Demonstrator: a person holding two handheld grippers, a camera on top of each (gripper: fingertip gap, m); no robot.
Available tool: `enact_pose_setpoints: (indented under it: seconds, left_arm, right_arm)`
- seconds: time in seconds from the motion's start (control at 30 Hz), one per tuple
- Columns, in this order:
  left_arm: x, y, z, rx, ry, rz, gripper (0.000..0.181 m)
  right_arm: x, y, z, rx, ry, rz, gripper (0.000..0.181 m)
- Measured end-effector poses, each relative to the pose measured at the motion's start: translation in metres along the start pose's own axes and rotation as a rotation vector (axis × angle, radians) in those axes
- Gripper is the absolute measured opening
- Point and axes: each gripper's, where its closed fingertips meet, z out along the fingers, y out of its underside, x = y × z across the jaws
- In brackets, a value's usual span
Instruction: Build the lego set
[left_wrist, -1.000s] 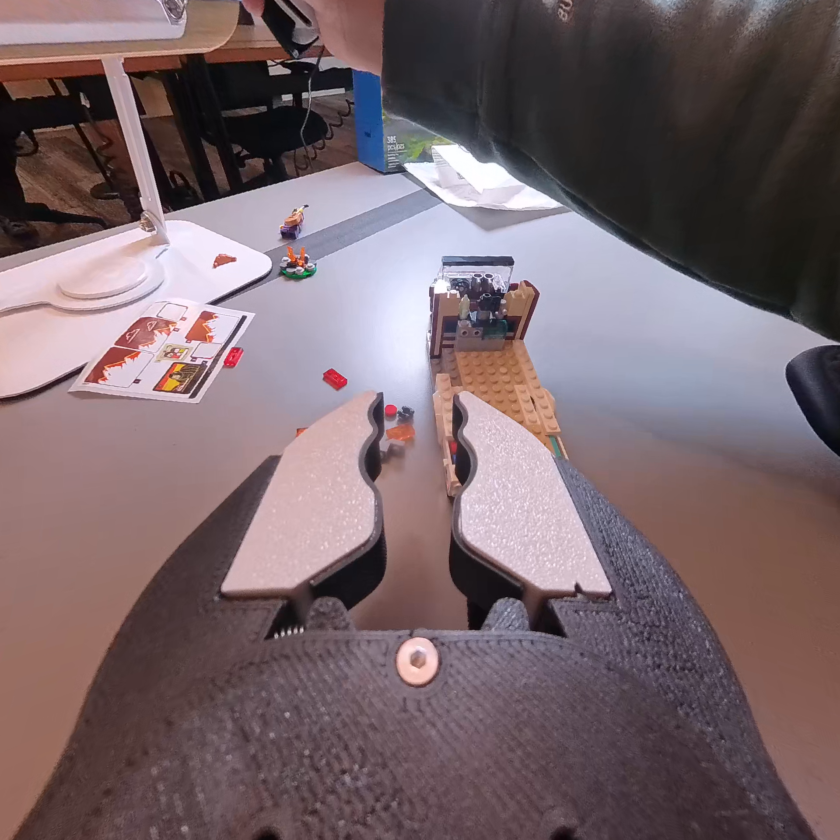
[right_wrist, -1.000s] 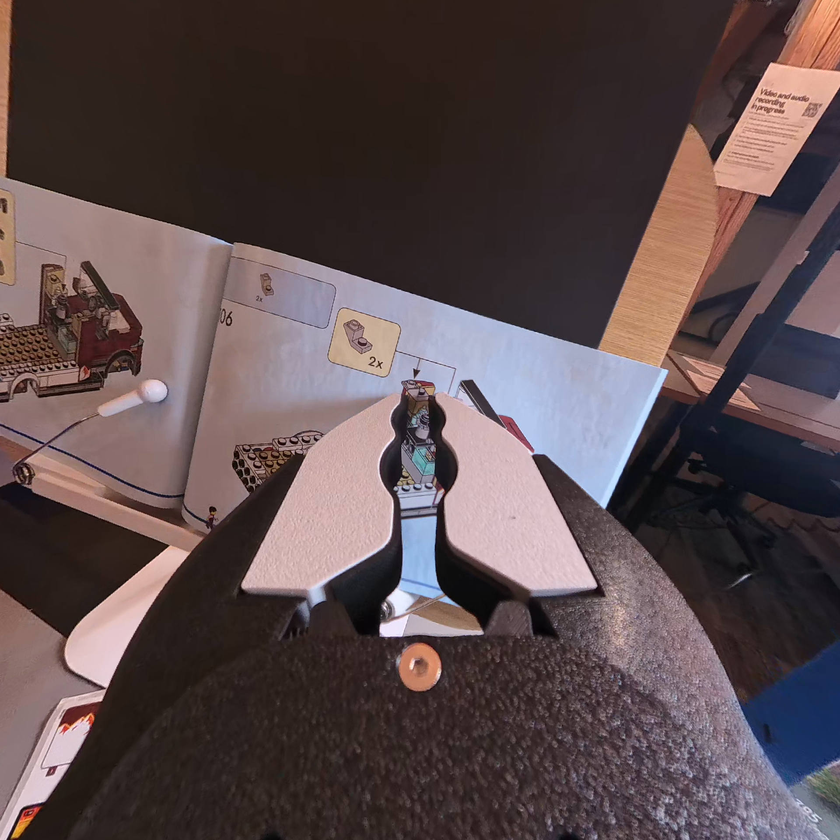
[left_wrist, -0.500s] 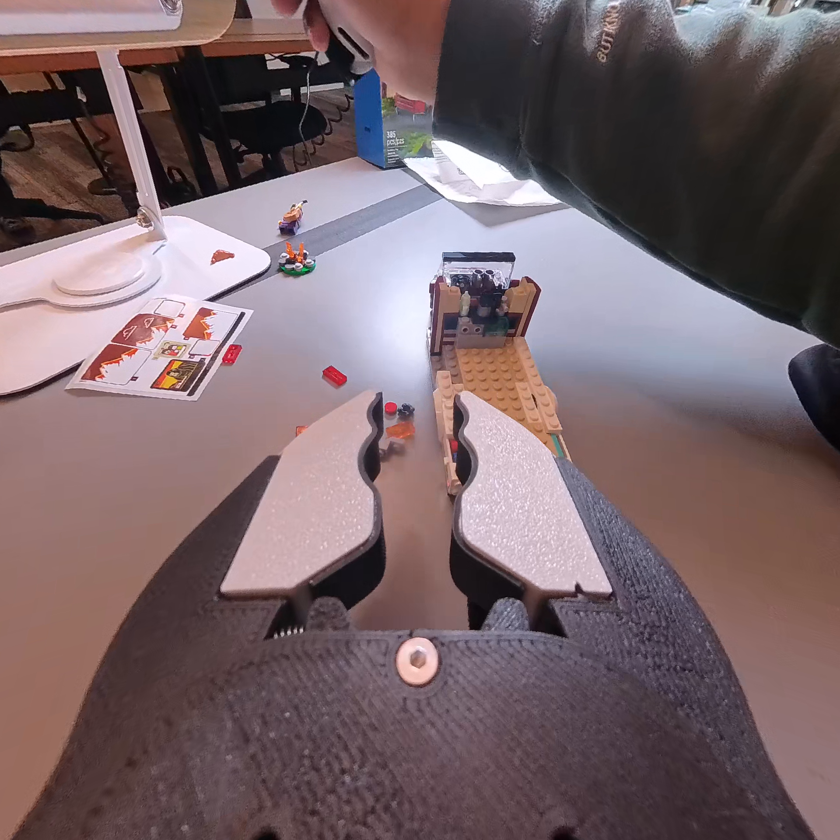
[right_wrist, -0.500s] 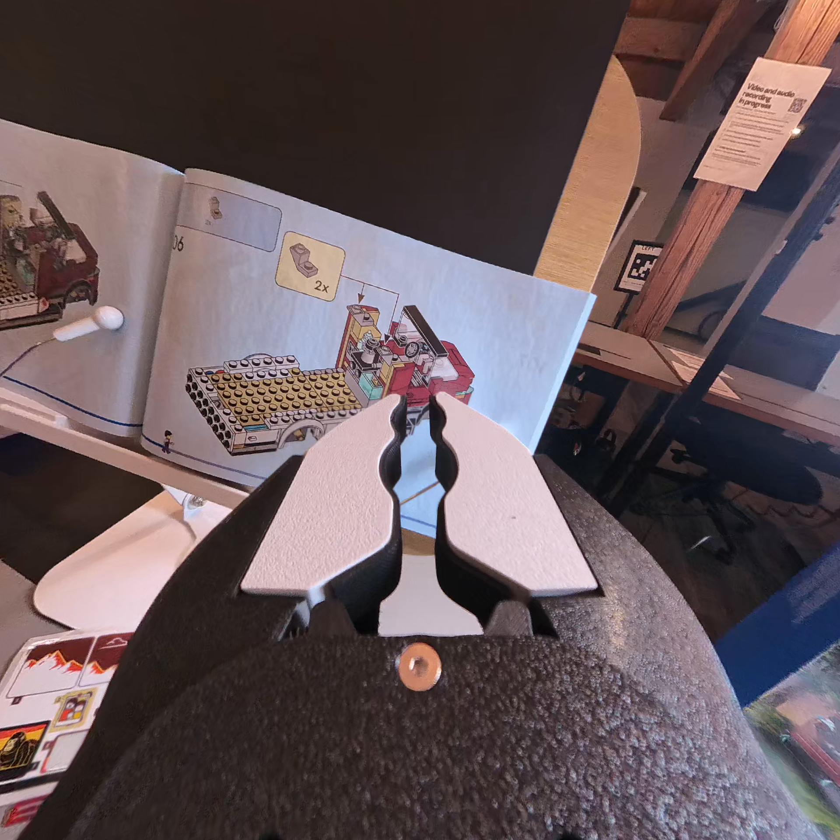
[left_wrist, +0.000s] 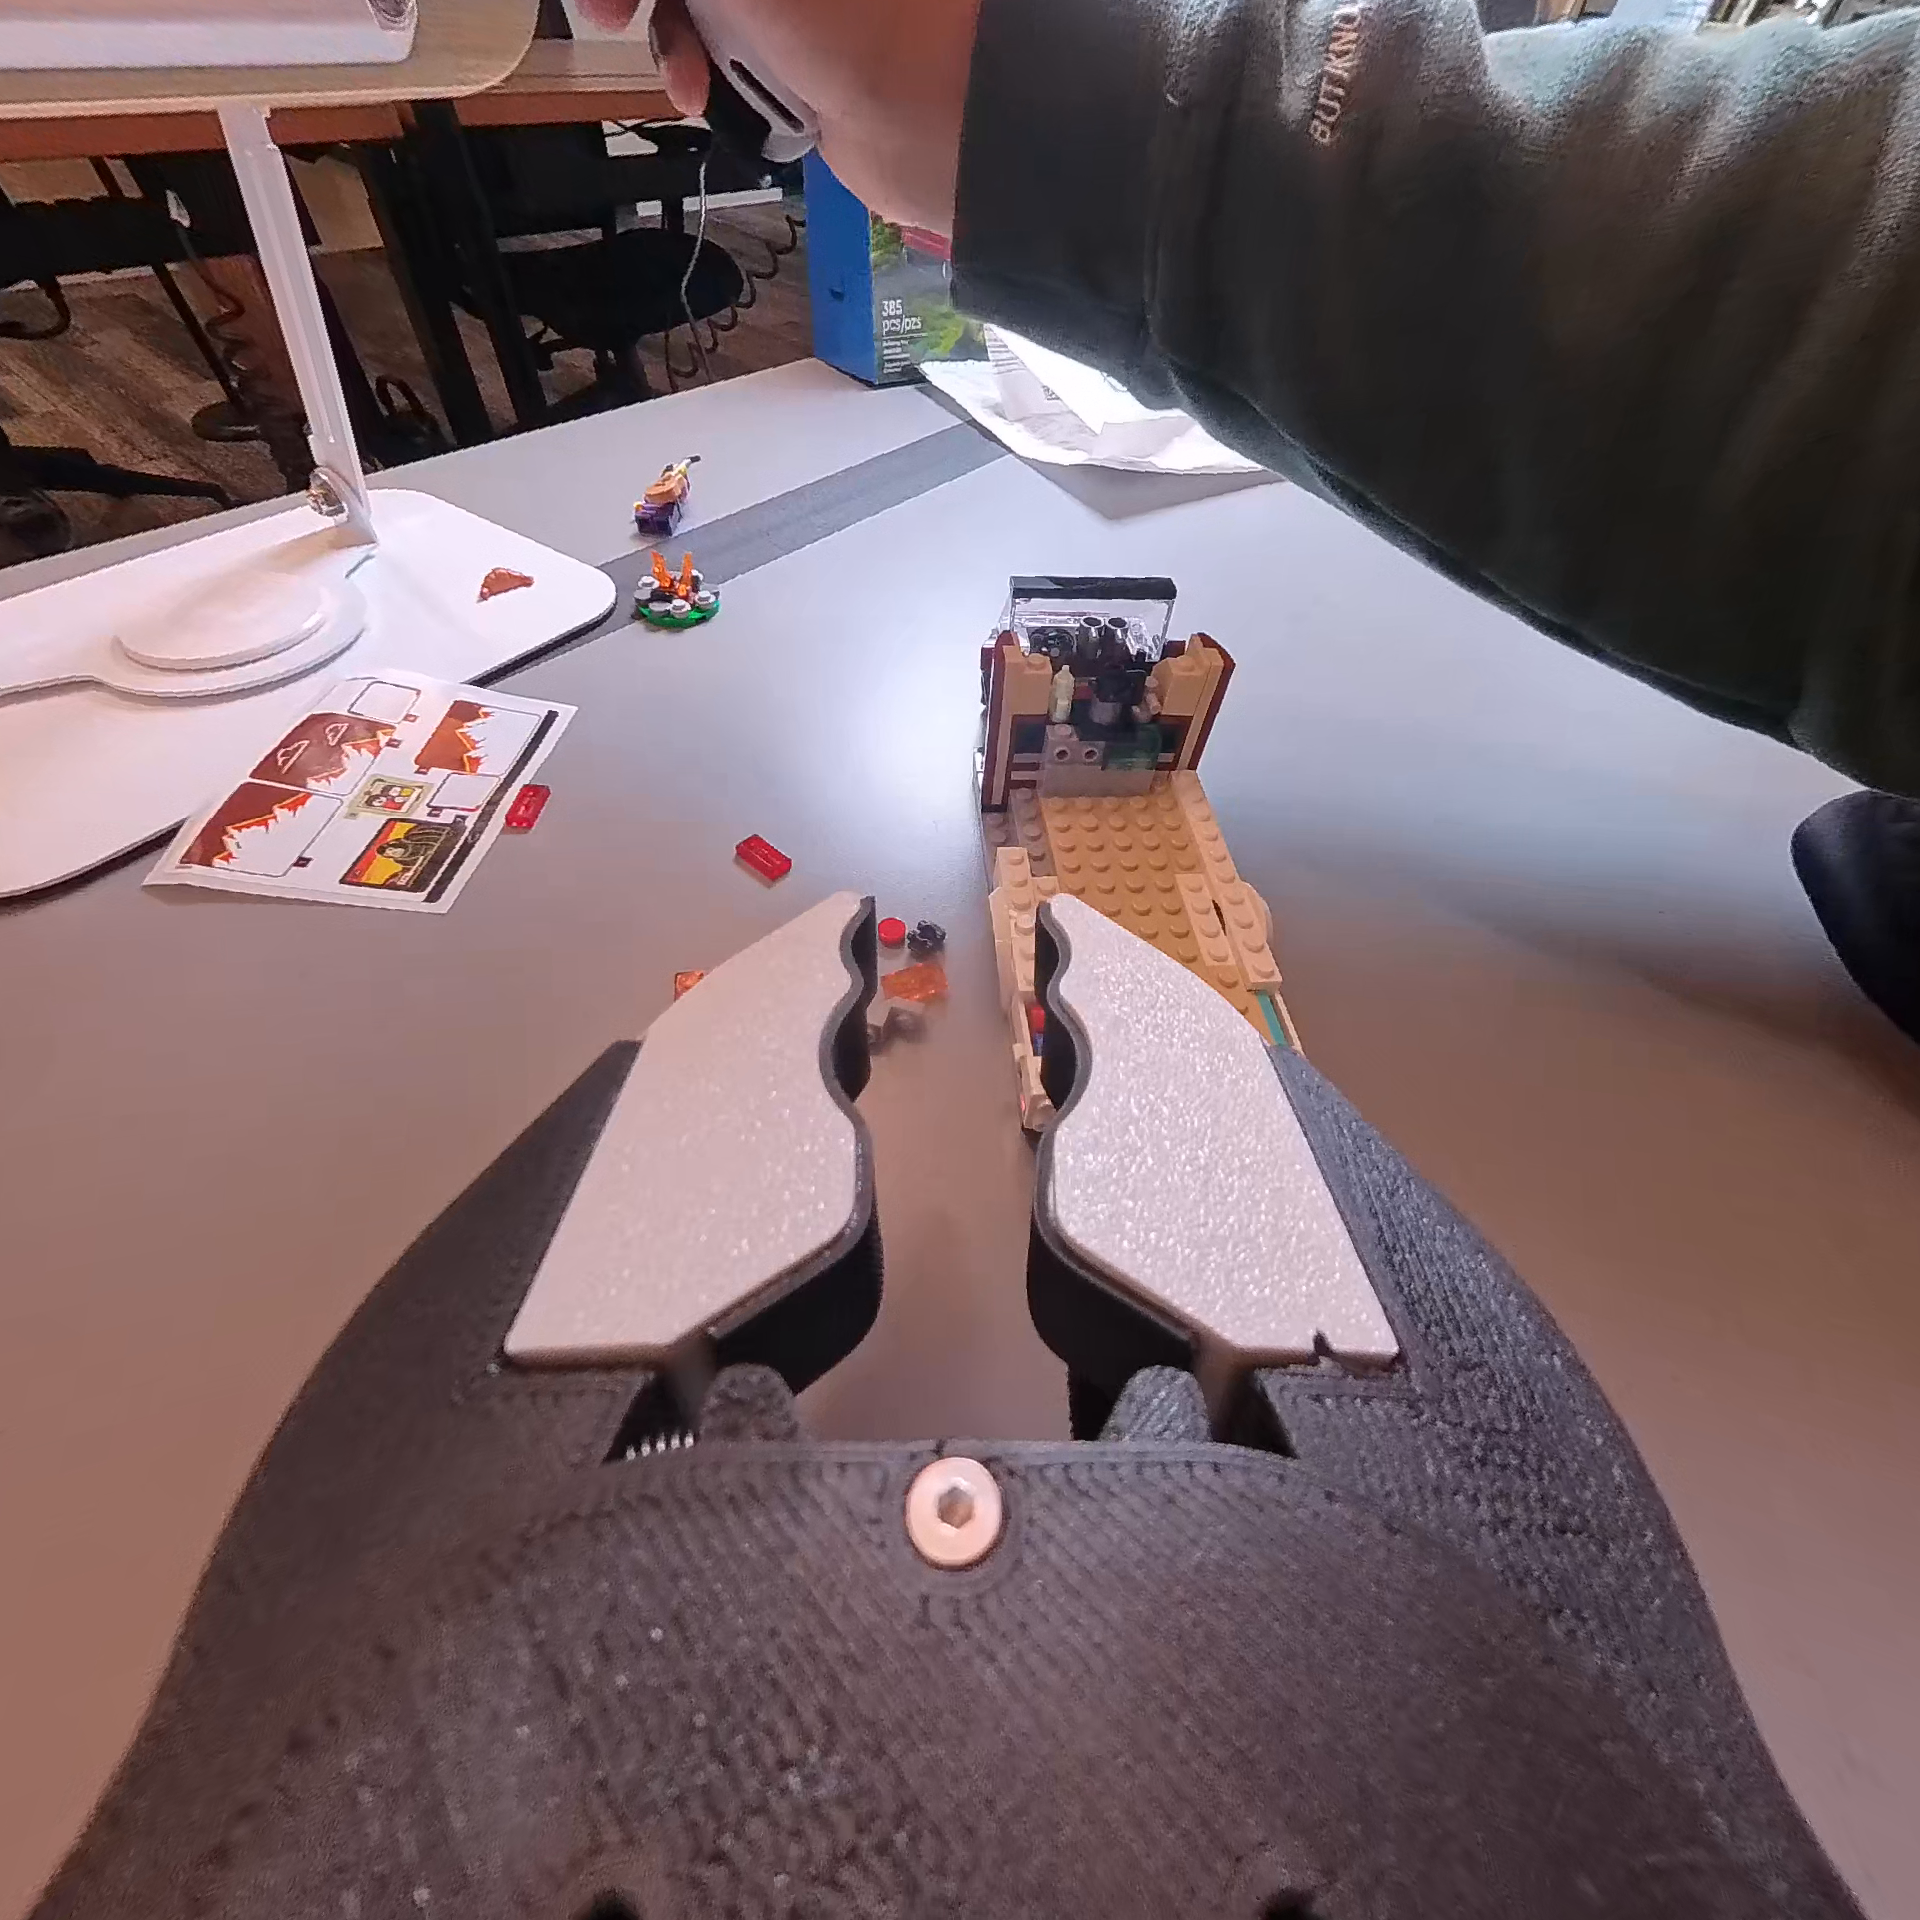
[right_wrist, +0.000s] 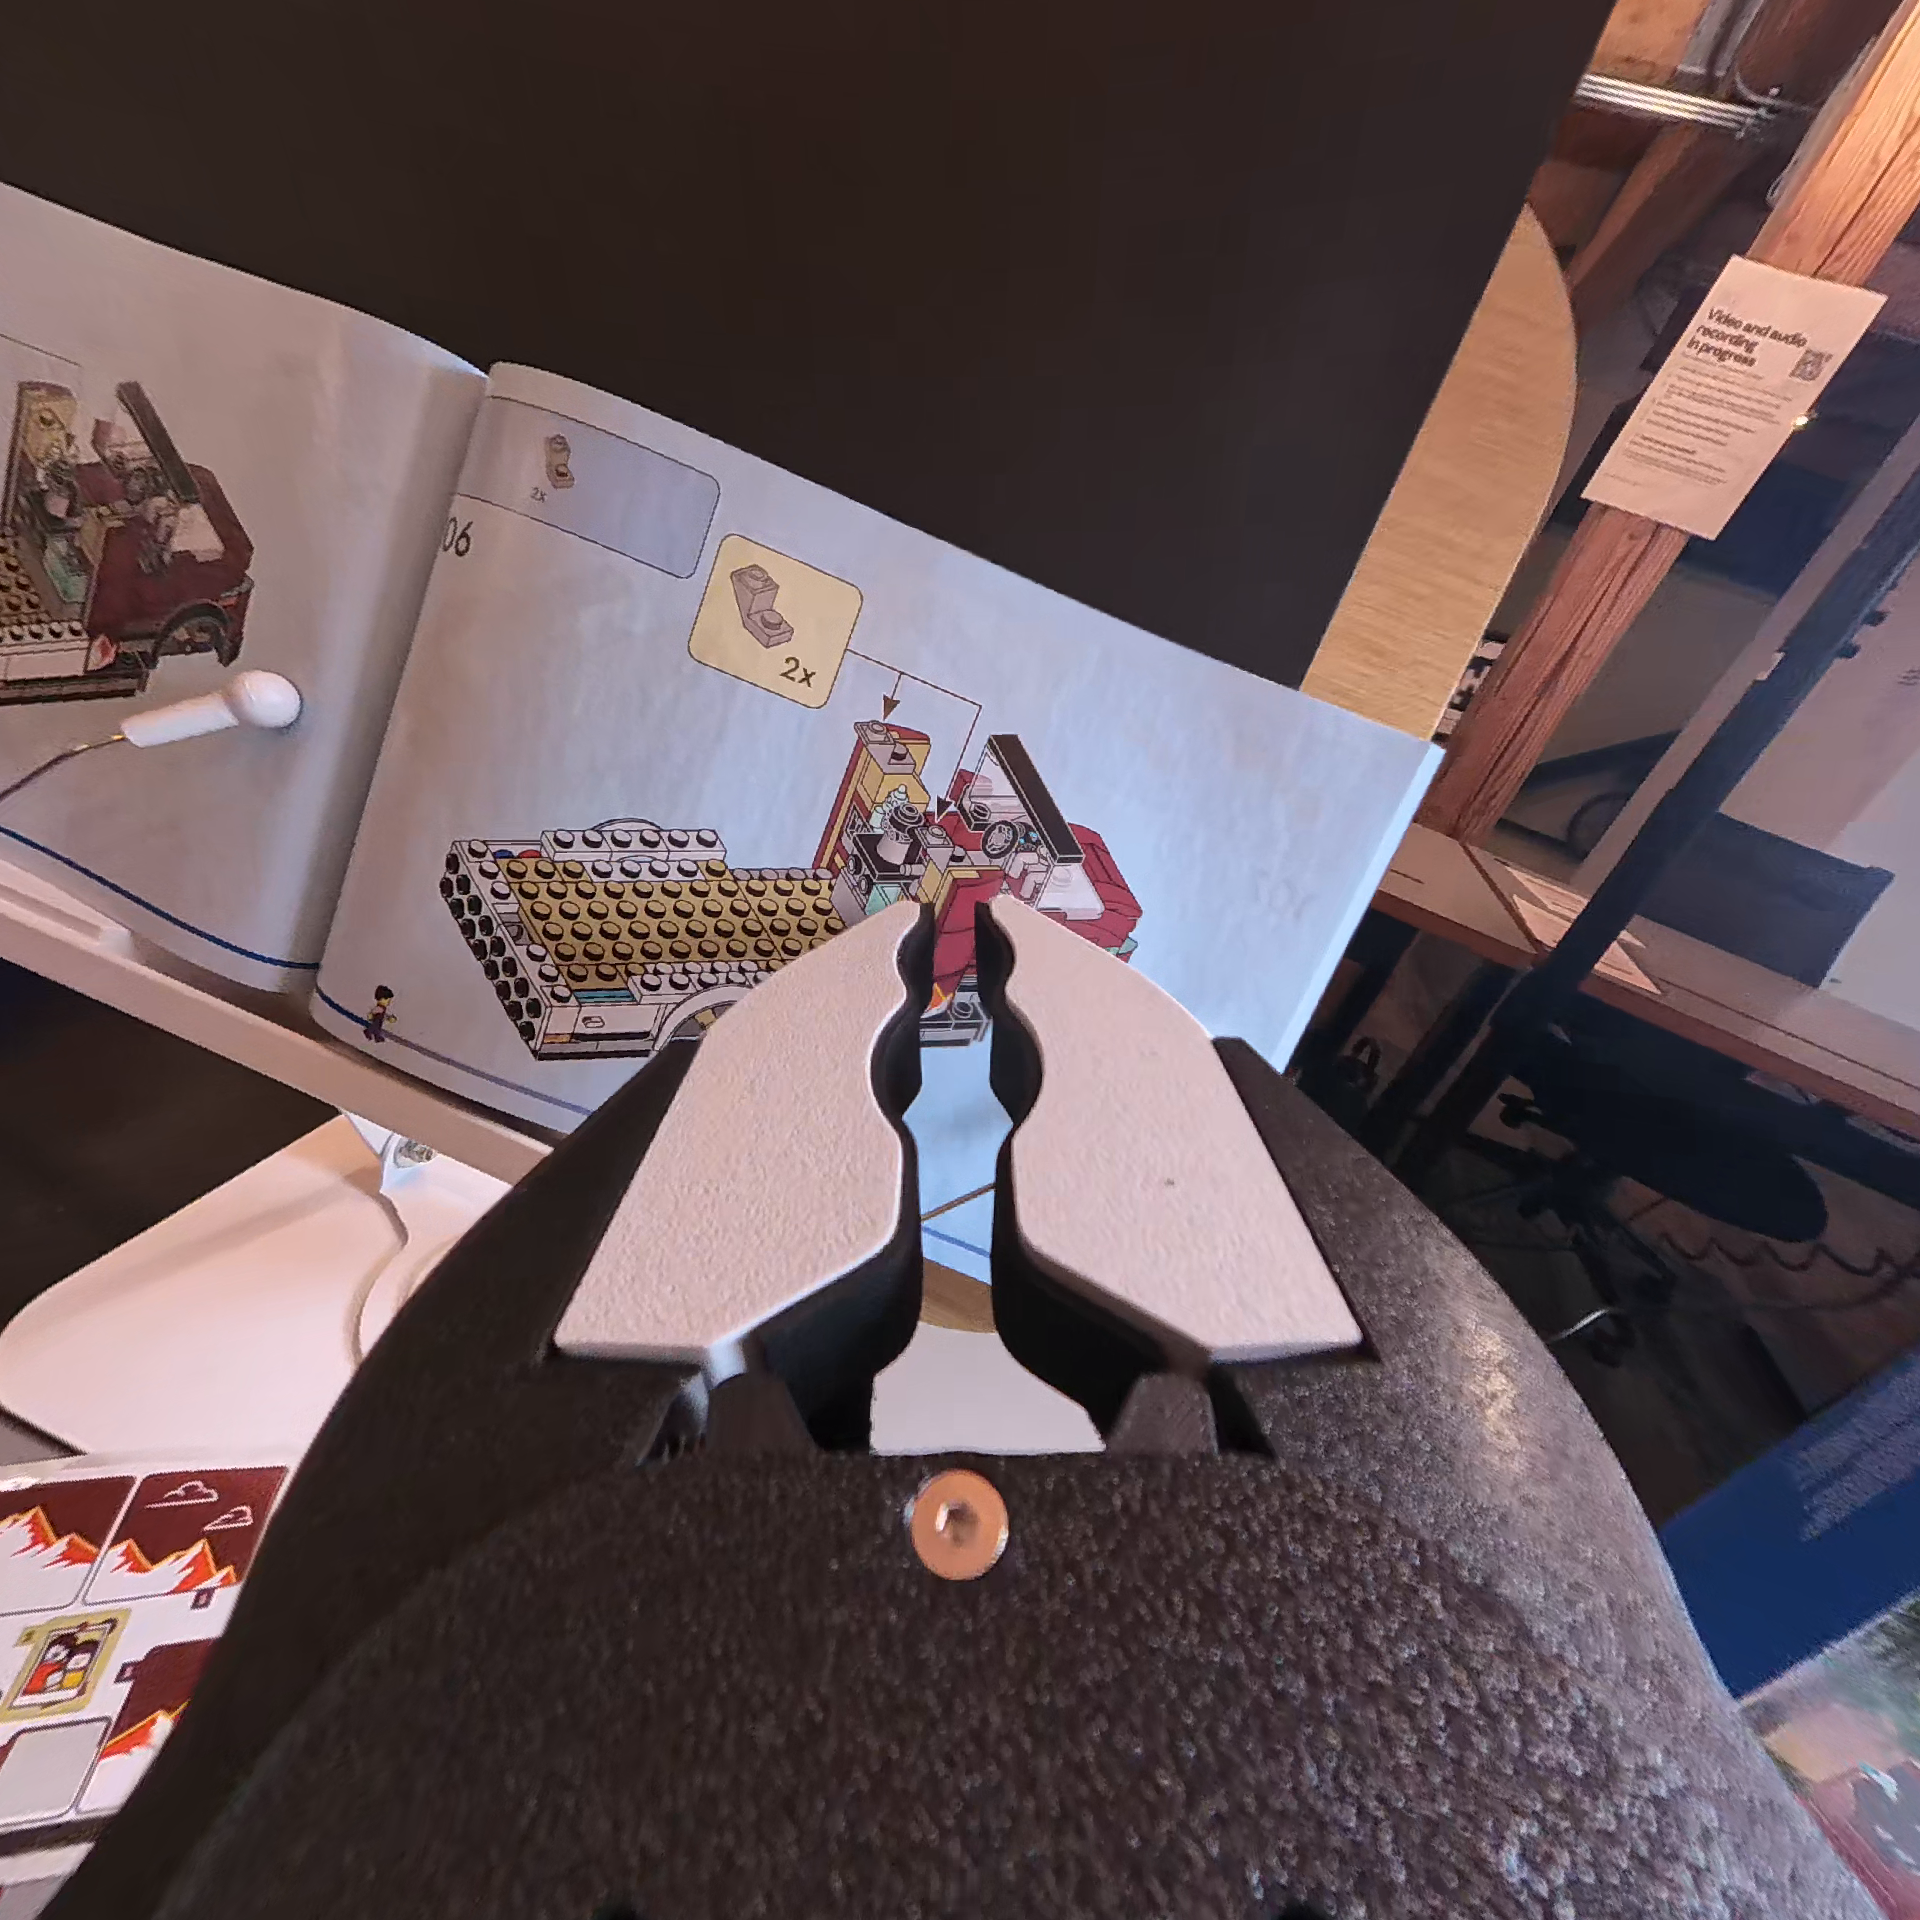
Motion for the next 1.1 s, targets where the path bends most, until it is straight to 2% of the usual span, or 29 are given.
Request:
enact_pose_setpoints:
  seconds: [0.63,1.1]
  left_arm:
    - [0.001,0.0,0.0,0.0,0.008,-0.008,0.028]
    - [-0.012,0.006,0.001,-0.015,-0.022,-0.042,0.027]
  right_arm:
    - [-0.002,0.001,-0.003,0.013,-0.009,-0.034,0.007]
    - [-0.002,0.002,-0.005,0.036,-0.06,-0.033,0.007]
